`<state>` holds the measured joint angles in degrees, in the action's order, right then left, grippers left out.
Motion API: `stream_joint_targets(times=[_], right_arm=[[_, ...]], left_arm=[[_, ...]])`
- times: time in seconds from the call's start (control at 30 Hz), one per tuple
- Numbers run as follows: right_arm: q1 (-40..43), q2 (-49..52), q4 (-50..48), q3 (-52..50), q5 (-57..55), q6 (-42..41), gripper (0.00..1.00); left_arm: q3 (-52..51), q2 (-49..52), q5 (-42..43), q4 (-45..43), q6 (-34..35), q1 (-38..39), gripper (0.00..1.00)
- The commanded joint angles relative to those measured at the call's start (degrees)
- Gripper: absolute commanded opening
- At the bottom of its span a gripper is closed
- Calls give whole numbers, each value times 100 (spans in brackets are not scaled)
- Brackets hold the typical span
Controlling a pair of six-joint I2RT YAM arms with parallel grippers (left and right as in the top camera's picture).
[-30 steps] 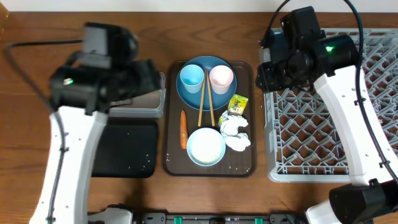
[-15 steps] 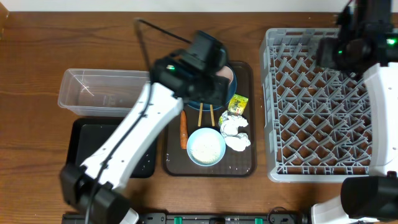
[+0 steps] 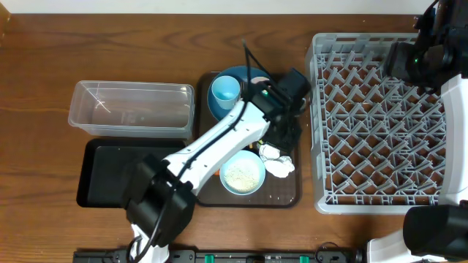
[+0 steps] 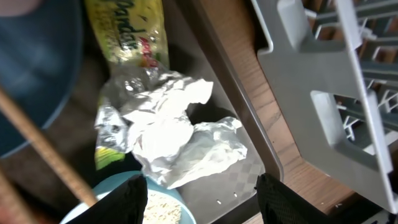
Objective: Sort waste into correct bins and load items into the dishwasher rack
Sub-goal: 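Reach the left gripper to the crumpled tissue and grasp it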
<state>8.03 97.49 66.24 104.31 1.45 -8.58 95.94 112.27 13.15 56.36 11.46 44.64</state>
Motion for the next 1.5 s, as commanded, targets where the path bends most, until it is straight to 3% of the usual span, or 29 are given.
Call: stream_joint_targets(times=[0.0,0.4,0.73,0.97,1.47], right_arm=[[24,-9,9,96,11,-83,66],[20,-9,35,94,11,-81,66],[20,-9,35,96,9,-81,66],[20,-9,35,96,9,-81,66],[20,-9,31,96,9,-81,66]], left_arm=[[83,190,-76,4,-164,17,59],[66,573,-74,-229,-160,24,53],[-214,649,-85,-505,-160,24,53],[-232,660,-728,-507,-162,24,54],[-240,852,-741,-553,-155,24,55]])
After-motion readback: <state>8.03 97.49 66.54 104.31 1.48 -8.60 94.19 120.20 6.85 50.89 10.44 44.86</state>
